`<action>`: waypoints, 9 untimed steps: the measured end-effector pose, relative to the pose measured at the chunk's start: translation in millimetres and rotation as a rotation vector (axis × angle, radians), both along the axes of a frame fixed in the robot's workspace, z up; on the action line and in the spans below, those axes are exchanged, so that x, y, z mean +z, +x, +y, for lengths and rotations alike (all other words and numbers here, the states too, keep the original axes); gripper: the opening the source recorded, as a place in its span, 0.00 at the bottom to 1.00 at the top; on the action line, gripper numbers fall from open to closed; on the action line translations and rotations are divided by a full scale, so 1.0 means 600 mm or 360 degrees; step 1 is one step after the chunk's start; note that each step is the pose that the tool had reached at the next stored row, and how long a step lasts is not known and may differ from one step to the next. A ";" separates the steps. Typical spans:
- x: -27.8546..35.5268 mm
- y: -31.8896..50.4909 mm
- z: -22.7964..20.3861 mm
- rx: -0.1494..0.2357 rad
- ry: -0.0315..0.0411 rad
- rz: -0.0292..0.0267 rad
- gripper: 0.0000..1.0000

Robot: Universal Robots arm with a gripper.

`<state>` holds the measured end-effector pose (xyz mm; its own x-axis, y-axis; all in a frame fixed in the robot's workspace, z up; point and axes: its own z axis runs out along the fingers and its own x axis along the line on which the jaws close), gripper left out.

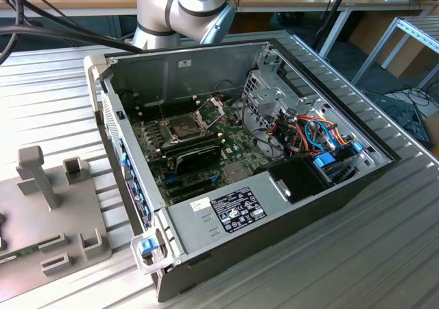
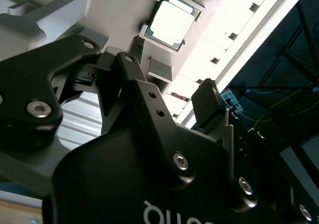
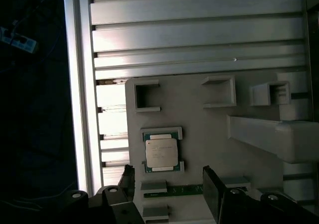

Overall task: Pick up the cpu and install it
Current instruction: 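Pick up the cpu and move it towards the insertion slot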

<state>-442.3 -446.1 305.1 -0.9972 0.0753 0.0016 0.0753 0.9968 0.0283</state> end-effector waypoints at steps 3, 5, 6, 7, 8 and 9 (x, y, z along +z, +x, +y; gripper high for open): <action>-0.002 0.000 0.0000 0.0000 0.0000 -0.00001 0.66; -0.003 0.000 0.0000 0.0000 0.0000 -0.00004 0.66; -0.004 0.000 0.0000 0.0000 0.0000 -0.00007 0.66; -0.005 0.000 0.0000 0.0000 0.0000 -0.00005 0.66; -0.005 0.000 0.0000 0.0000 0.0000 -0.00001 0.66; -0.006 0.000 0.0001 0.0000 0.0000 -0.00002 0.66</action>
<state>-442.3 -446.1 301.4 -0.9972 0.0753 0.0015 0.0753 0.9968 0.0281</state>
